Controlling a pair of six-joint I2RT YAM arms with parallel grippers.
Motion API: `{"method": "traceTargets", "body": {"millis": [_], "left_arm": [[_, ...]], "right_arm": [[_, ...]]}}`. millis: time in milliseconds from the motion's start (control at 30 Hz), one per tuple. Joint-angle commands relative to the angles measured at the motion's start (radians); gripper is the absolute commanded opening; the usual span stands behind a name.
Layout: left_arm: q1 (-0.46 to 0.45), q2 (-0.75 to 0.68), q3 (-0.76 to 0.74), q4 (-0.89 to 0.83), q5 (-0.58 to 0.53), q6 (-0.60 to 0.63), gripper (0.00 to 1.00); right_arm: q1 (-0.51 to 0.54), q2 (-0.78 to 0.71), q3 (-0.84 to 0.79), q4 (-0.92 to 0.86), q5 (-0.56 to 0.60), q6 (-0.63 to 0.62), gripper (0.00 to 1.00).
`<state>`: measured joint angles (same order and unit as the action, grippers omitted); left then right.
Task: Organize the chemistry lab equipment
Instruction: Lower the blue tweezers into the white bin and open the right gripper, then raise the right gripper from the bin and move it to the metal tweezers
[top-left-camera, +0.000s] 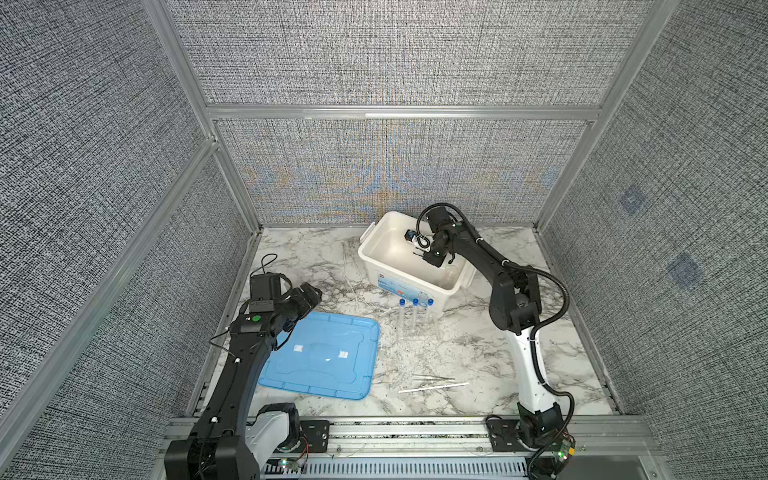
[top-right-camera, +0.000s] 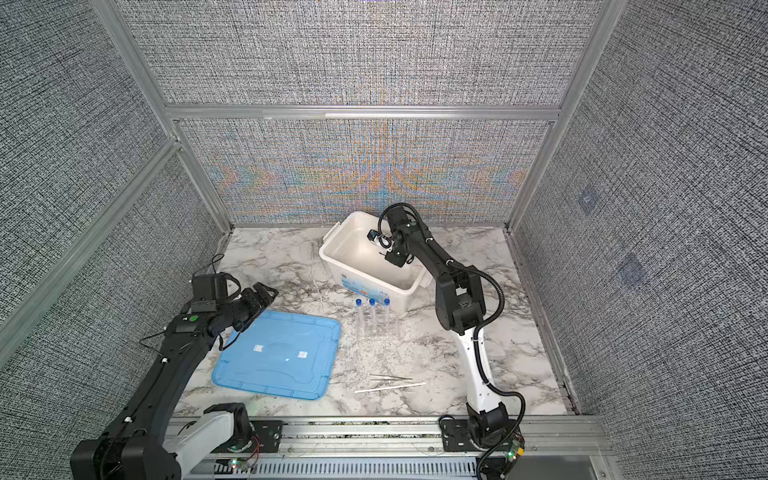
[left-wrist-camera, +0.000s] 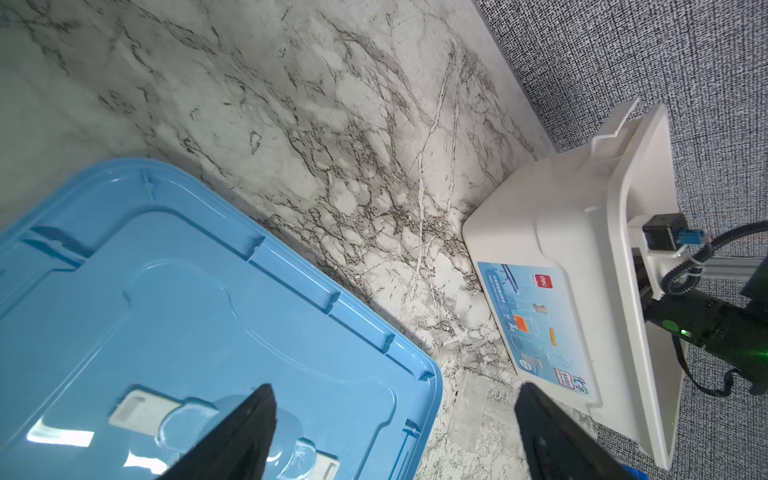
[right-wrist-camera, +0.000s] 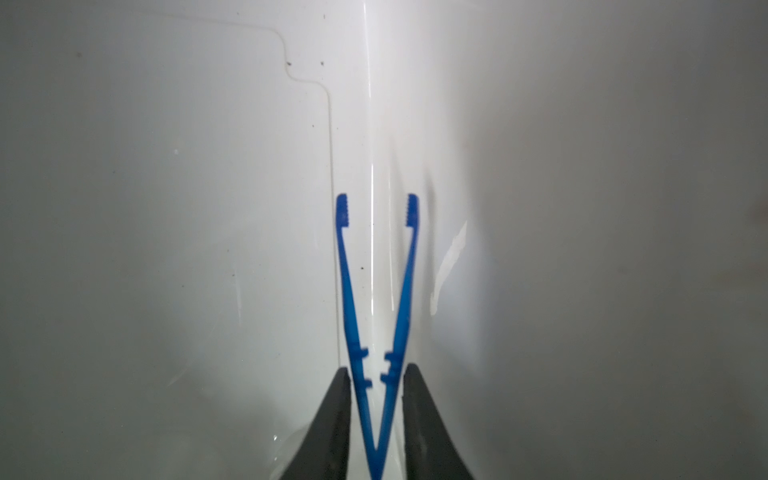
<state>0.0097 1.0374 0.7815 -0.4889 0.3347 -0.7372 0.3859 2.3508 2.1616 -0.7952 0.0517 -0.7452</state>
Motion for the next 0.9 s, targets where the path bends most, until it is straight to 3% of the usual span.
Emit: {"method": "traceTargets", "body": {"millis": [0, 300, 500, 667, 767, 867], "left_arm": [[0.001, 0.001, 0.006, 0.002, 0.011, 0.018, 0.91], [0.001, -0.005, 0.013, -0.012, 0.017, 0.027, 0.91], [0.0, 0.0, 0.008, 0.013, 0.024, 0.012, 0.91], [-0.008, -0.002, -0.002, 0.039, 0.008, 0.011, 0.9], [-0.02, 0.014, -0.013, 0.073, -0.005, 0.01, 0.89], [-0.055, 0.033, -0.019, 0.109, -0.048, 0.009, 0.89]], "right_arm": [[0.002, -0.043, -0.002, 0.006, -0.04, 0.011, 0.3], [0.002, -0.18, -0.046, 0.028, -0.086, 0.055, 0.35], [0.002, -0.408, -0.164, 0.154, -0.183, 0.168, 0.35], [0.025, -0.687, -0.373, 0.274, -0.251, 0.359, 0.35], [0.063, -0.888, -0.619, 0.411, -0.28, 0.391, 0.36], [0.131, -1.074, -0.854, 0.546, -0.284, 0.341, 0.36]]}}
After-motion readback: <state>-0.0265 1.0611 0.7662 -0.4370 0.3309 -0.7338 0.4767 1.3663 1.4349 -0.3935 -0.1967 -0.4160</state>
